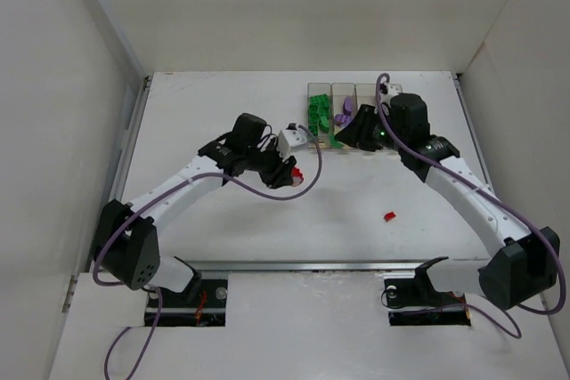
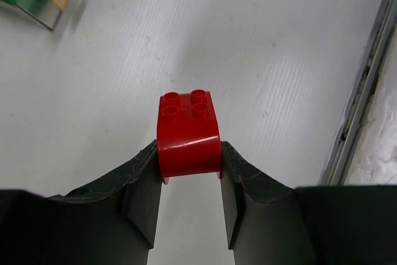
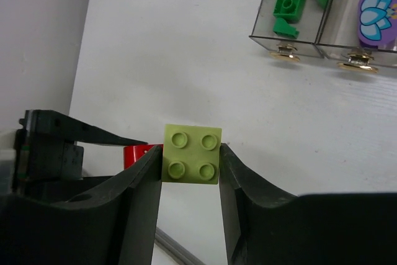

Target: Sort the legos into containers by color

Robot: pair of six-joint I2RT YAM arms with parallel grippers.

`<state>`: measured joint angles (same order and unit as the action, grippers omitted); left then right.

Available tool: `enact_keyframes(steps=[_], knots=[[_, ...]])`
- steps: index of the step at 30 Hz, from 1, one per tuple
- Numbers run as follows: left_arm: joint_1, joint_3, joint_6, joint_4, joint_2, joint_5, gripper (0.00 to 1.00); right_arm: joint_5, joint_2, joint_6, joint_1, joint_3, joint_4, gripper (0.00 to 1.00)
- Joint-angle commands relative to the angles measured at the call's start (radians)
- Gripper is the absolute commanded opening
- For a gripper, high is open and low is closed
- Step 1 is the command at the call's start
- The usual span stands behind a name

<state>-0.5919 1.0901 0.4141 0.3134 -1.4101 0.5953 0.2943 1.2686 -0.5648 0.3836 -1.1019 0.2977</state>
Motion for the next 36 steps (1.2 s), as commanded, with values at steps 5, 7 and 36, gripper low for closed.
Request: enact_keyframes(steps=[5, 7, 36], knots=[[0.003, -0.082, 0.017, -0.100, 0.002, -0.025, 0.00, -0.145, -0.077, 0.045, -0.014, 0.020, 0.061, 0.00], [0.003, -0.026, 0.026, -0.109, -0.024, -0.025, 0.00, -0.179, -0.086, 0.045, -0.035, 0.034, 0.073, 0.00], [-0.161, 1.111, -0.474, -0.907, -1.106, -0.140, 0.00, -0.923, -0.097, 0.169, -0.317, 0.013, -0.069, 0.00]])
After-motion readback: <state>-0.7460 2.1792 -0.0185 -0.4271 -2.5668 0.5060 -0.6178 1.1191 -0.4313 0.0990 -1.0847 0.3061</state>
